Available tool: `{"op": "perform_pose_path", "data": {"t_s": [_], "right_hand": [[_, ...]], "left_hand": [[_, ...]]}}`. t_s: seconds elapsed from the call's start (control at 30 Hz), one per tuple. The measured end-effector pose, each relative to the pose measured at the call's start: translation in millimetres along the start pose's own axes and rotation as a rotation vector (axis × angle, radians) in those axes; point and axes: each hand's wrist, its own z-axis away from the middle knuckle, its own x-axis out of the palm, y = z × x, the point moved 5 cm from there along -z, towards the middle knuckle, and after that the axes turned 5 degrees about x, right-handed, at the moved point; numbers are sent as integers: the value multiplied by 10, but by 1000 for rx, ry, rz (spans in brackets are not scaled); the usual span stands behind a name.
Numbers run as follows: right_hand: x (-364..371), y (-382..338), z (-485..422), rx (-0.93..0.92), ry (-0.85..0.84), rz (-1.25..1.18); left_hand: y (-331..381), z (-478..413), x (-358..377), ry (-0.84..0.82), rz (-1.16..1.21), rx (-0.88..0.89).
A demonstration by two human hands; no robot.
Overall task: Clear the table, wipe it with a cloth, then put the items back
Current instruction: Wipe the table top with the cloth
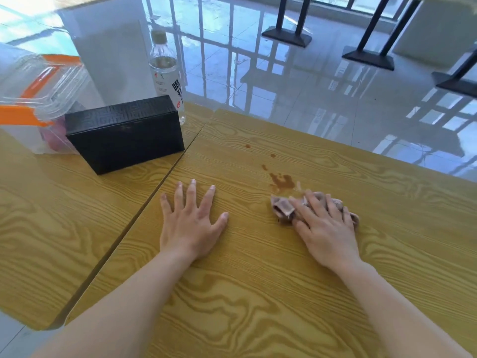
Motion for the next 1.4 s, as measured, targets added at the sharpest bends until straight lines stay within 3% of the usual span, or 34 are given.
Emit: {"op": "perform_pose_path", "data": {"t_s": [0.07, 0.13, 0.3, 0.37, 0.57, 0.67, 0.77, 0.83, 1.03, 1.13, 1.23, 1.3, 1.4], "right_hand": [[-42, 7, -349, 164, -15, -65], [-49, -155, -501, 177, -20, -67], [37, -312, 252, -157, 12, 12], [40, -150, 401, -184, 0, 51], [-98, -106, -706, 184, -1, -76], [-59, -402, -620, 60, -9, -45], [37, -406, 74, -162, 58, 27], [47, -248, 264, -188, 60, 62], [-44, -393, -712, 163, 18, -75], [10, -774, -578, -12, 20, -33], [73, -696, -73, -205, 50, 32], [27, -431, -124, -152, 45, 56], [-83, -251, -725, 107, 6, -33]], "left_hand": [[23, -13, -16, 3, 4, -2], [27, -9, -13, 5, -2, -1], [29, 11, -32, 12, -4, -6], [26, -1, -33, 11, -7, -7], [27, -1, -33, 15, -12, -10], [18, 7, -34, 21, -10, -8], [19, 9, -33, 28, -4, -9], [19, -5, -33, 28, -5, -12], [23, 0, -26, 18, 7, -18], [10, 2, -28, 25, 15, -21], [12, 10, -26, 37, 28, -15], [14, 6, -31, 39, 42, -17], [22, 12, -26, 29, 30, -19]]}}
